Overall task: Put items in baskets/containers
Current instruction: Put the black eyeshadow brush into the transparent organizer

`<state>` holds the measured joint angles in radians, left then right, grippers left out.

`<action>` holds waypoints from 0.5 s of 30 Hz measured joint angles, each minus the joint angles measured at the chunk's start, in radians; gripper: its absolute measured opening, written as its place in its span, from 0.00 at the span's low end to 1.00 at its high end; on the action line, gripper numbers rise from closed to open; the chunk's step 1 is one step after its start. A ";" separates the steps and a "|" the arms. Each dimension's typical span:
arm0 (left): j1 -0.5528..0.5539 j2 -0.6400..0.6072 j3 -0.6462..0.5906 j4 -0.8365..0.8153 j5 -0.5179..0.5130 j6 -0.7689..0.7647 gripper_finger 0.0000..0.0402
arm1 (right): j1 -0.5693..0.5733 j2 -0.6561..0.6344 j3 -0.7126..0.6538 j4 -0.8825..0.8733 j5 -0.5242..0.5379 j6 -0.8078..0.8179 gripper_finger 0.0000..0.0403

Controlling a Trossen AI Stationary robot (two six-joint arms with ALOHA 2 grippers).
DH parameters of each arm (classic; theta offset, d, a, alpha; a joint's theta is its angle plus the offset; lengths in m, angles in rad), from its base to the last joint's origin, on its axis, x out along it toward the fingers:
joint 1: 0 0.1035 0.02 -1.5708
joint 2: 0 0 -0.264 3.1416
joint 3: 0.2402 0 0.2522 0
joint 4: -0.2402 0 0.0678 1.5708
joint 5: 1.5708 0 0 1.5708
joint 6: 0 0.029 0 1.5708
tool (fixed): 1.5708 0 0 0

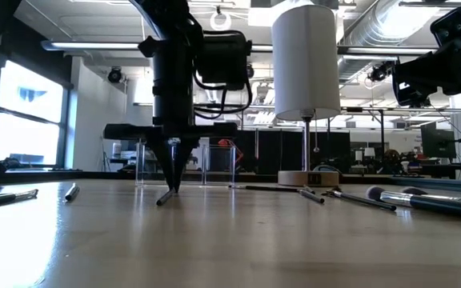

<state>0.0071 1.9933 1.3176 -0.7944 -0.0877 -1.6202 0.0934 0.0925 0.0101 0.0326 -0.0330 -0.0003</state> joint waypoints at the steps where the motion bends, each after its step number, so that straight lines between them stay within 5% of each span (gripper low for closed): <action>1: -0.008 -0.016 0.005 -0.007 -0.019 0.000 0.00 | 0.000 0.000 0.000 0.000 0.000 0.000 0.02; 15: -0.142 -0.239 0.088 -0.041 -0.555 0.023 0.00 | 0.000 0.000 0.000 0.001 0.000 0.000 0.01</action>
<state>-0.1348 1.7543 1.4052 -0.8353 -0.6426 -1.5968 0.0937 0.0923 0.0101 0.0333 -0.0331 -0.0004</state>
